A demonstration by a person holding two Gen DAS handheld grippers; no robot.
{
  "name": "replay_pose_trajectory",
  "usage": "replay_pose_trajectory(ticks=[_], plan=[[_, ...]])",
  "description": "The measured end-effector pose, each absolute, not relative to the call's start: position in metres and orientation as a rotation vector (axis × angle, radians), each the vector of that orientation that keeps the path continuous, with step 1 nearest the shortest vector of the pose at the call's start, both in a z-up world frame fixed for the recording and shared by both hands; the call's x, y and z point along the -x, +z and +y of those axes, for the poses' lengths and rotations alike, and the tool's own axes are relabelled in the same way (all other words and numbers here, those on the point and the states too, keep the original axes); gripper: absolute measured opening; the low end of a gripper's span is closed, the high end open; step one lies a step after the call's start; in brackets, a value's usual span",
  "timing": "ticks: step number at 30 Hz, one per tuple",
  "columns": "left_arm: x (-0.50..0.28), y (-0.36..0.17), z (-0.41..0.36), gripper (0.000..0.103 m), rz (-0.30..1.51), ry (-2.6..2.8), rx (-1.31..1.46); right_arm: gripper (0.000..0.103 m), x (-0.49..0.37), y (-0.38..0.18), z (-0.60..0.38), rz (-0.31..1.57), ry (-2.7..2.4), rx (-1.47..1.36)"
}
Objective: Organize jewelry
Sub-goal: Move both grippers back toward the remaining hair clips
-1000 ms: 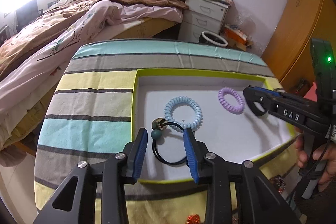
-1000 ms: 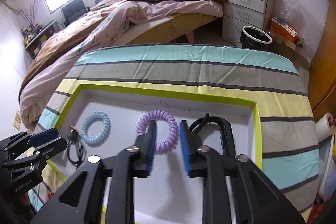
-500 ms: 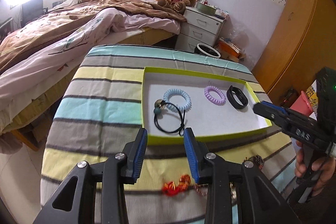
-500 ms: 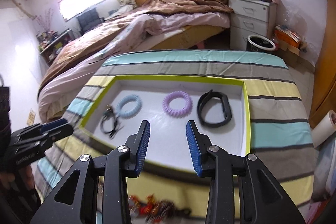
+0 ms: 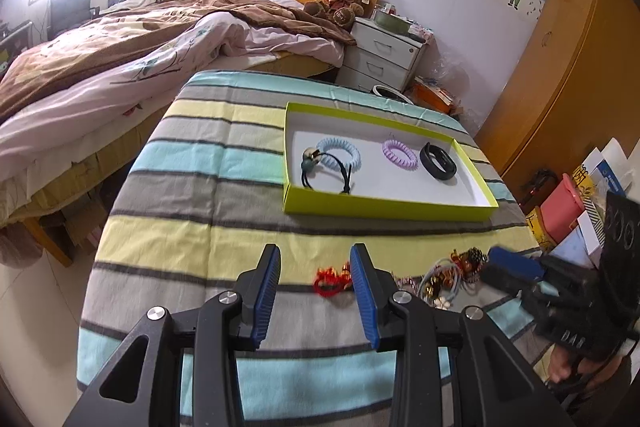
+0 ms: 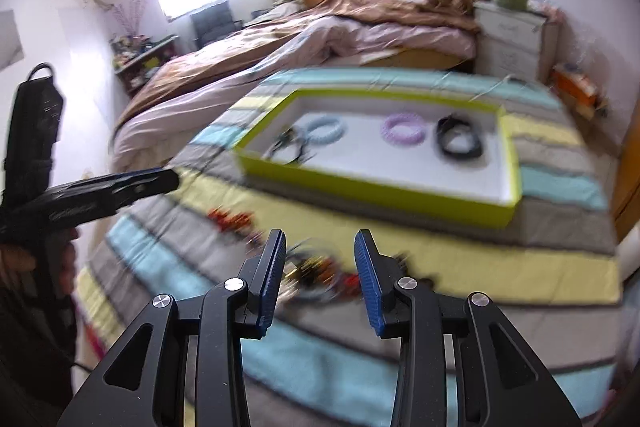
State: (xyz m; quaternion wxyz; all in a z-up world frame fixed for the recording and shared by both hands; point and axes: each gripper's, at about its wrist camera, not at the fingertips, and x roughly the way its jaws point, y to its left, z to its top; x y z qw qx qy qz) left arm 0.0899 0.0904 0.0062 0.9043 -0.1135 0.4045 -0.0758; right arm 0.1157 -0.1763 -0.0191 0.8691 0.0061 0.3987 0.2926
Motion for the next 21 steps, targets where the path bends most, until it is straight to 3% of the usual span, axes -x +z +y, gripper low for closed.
replay_pose_trajectory(ticks=[21], plan=[[-0.07, -0.021, 0.108, 0.036, 0.886, -0.194, 0.256, 0.037, -0.095, -0.056, -0.13, 0.9, 0.522, 0.117]])
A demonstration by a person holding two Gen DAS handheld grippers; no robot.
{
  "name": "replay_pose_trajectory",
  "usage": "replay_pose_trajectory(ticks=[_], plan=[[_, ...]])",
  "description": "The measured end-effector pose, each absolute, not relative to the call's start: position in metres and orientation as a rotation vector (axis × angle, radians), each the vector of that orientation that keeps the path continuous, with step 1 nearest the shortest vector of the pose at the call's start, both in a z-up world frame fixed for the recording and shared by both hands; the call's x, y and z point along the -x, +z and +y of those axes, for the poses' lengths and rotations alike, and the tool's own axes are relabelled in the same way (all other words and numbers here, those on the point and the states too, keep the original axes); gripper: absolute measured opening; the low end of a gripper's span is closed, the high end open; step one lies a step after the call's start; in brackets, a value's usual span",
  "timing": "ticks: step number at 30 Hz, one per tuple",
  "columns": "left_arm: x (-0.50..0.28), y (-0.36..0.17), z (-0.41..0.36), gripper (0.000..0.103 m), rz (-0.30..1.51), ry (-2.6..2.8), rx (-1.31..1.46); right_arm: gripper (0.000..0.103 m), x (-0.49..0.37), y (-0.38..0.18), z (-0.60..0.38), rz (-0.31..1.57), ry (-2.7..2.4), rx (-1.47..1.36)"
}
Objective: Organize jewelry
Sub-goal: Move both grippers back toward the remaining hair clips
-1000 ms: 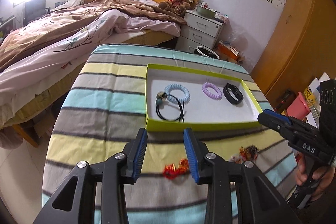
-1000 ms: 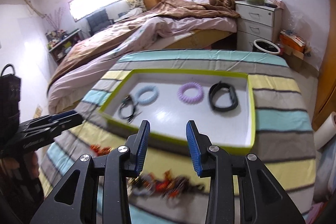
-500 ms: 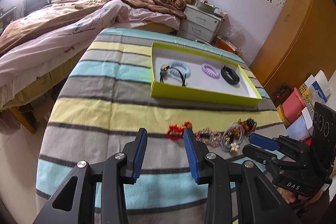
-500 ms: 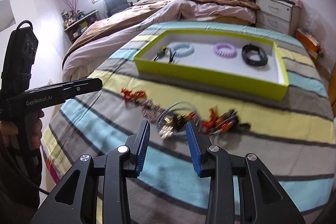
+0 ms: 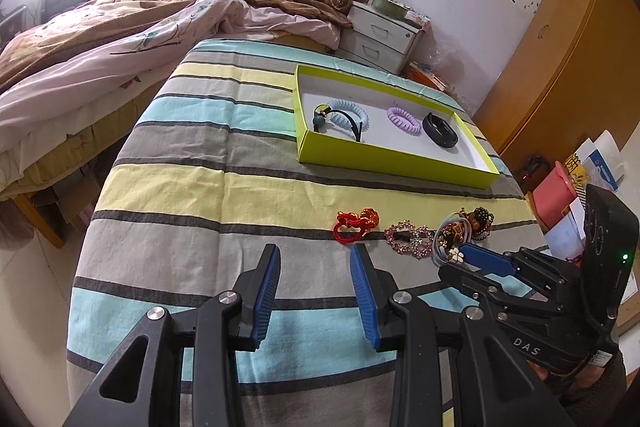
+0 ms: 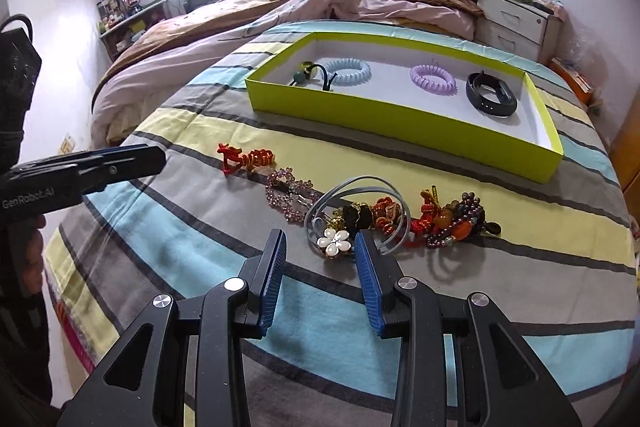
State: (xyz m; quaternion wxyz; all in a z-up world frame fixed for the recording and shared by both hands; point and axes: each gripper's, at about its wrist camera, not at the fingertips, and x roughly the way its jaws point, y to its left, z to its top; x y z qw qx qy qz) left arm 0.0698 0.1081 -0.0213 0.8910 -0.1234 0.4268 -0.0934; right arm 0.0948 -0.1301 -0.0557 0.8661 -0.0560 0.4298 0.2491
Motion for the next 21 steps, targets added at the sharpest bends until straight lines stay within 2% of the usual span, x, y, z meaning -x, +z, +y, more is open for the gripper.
replay_pose_trajectory(ticks=[2, 4, 8, 21], plan=[[-0.07, -0.023, 0.109, 0.036, 0.887, -0.197, 0.259, 0.035, -0.095, -0.056, -0.129, 0.901, 0.509, 0.127], [-0.07, -0.024, 0.11, 0.036, 0.891, -0.197, 0.26, 0.025, -0.096, -0.057, -0.13, 0.905, 0.501, 0.128], [-0.072, -0.026, 0.109, 0.036, 0.895, -0.2, 0.263, 0.018, -0.099, -0.058, -0.133, 0.908, 0.485, 0.112], [-0.075, -0.029, 0.105, 0.036, 0.906, -0.214, 0.259, 0.018, -0.084, -0.042, -0.143, 0.831, 0.458, 0.078]])
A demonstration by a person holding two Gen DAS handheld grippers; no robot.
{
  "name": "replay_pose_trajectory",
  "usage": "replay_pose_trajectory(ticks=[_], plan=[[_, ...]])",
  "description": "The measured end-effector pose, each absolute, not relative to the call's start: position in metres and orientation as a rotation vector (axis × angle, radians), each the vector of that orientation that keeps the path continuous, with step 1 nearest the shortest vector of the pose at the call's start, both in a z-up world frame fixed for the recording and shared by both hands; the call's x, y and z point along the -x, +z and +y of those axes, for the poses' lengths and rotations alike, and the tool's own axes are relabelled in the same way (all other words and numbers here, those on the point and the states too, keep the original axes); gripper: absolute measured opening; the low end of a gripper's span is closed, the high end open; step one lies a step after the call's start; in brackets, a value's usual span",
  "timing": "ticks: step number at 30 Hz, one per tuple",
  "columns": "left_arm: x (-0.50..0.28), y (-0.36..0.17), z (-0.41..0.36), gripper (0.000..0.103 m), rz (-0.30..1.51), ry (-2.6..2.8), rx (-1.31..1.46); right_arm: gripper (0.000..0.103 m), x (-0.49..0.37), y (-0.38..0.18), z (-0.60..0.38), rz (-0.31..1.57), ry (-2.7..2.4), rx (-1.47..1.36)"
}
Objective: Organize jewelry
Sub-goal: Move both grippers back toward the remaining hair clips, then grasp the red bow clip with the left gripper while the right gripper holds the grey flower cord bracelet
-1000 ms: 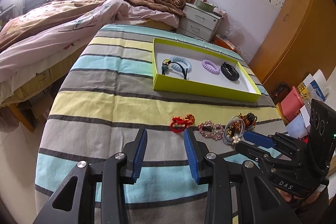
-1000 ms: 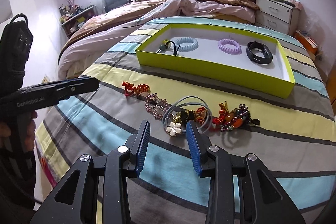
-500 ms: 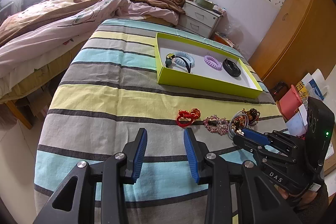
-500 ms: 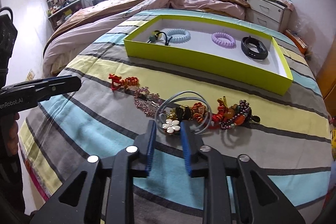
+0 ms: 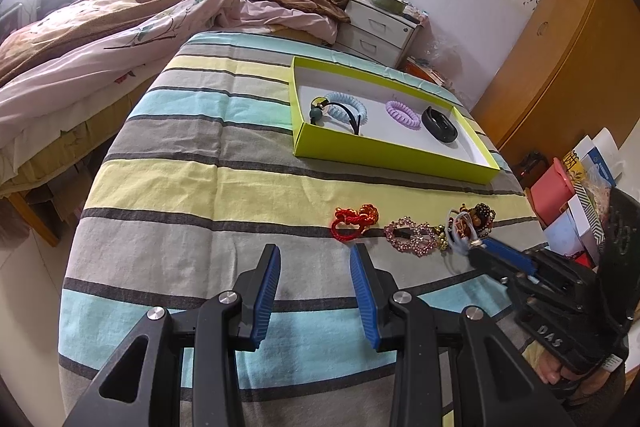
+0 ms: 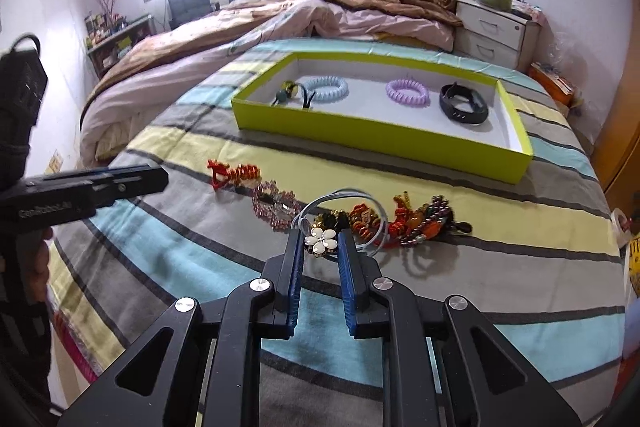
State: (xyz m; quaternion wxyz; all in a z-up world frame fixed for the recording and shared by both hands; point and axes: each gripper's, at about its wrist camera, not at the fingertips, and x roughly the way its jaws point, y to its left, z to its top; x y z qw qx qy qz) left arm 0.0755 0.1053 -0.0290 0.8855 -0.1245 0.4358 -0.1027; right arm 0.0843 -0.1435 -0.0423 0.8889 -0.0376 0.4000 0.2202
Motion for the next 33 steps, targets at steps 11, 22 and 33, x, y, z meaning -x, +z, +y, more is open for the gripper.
replay_pose_trajectory(ticks=[11, 22, 33], plan=[[-0.095, -0.033, 0.085, 0.052, 0.927, -0.24, 0.193, 0.018, -0.07, -0.006, -0.176, 0.697, 0.387, 0.024], [-0.121, -0.045, 0.056, 0.057, 0.964, -0.203, 0.04, 0.018, -0.071, -0.007, -0.189, 0.69, 0.381, -0.001], [-0.127, -0.049, 0.045, 0.046, 0.962, -0.203, -0.003, 0.018, -0.079, -0.012, -0.192, 0.702, 0.395, -0.015]])
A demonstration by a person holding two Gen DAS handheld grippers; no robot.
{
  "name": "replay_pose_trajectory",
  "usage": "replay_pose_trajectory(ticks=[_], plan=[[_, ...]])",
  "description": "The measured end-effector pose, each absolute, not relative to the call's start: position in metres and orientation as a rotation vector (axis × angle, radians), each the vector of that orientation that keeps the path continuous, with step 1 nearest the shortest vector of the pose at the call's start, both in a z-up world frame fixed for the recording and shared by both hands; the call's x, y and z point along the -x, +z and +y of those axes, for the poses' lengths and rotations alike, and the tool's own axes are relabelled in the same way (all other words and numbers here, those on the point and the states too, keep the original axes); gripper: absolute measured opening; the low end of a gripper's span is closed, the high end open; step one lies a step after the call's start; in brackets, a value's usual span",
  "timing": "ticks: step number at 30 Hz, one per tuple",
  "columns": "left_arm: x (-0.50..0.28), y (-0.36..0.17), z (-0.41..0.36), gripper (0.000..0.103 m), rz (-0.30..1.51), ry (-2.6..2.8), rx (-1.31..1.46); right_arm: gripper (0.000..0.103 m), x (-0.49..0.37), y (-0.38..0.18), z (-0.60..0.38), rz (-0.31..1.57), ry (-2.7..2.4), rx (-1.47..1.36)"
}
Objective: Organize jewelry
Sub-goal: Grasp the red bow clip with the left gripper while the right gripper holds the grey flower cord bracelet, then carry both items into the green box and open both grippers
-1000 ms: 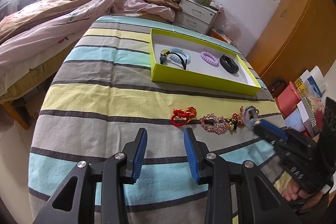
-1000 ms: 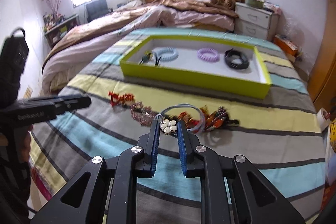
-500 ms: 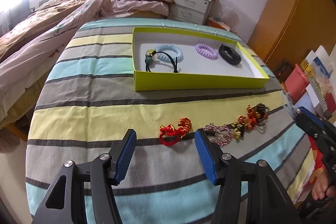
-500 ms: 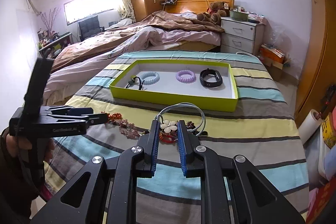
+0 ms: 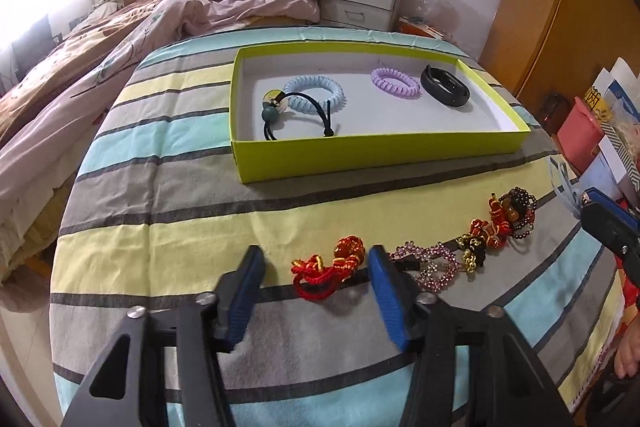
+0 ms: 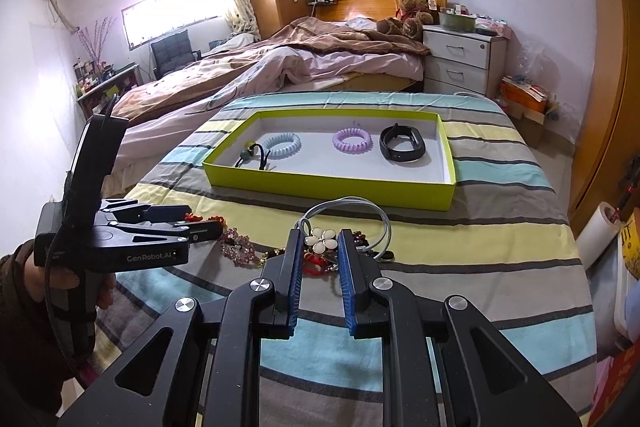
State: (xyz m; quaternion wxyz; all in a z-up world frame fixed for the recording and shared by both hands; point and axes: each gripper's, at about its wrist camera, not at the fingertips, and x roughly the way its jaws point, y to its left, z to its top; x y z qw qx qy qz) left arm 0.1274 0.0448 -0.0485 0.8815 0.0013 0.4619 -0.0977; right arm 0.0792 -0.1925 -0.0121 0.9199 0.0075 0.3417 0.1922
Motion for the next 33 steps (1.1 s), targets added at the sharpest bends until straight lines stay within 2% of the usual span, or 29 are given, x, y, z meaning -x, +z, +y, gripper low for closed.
replay_pose_trajectory(ticks=[8, 14, 33], plan=[[-0.124, -0.046, 0.037, 0.027, 0.959, -0.217, -0.026, 0.018, -0.083, -0.014, -0.195, 0.703, 0.401, -0.022], [-0.122, -0.045, 0.04, 0.022, 0.956, -0.222, 0.001, 0.018, -0.086, -0.016, -0.196, 0.708, 0.402, -0.028], [-0.117, -0.01, 0.039, 0.022, 0.874, -0.223, 0.019, 0.018, -0.099, -0.01, -0.2, 0.694, 0.406, -0.019]])
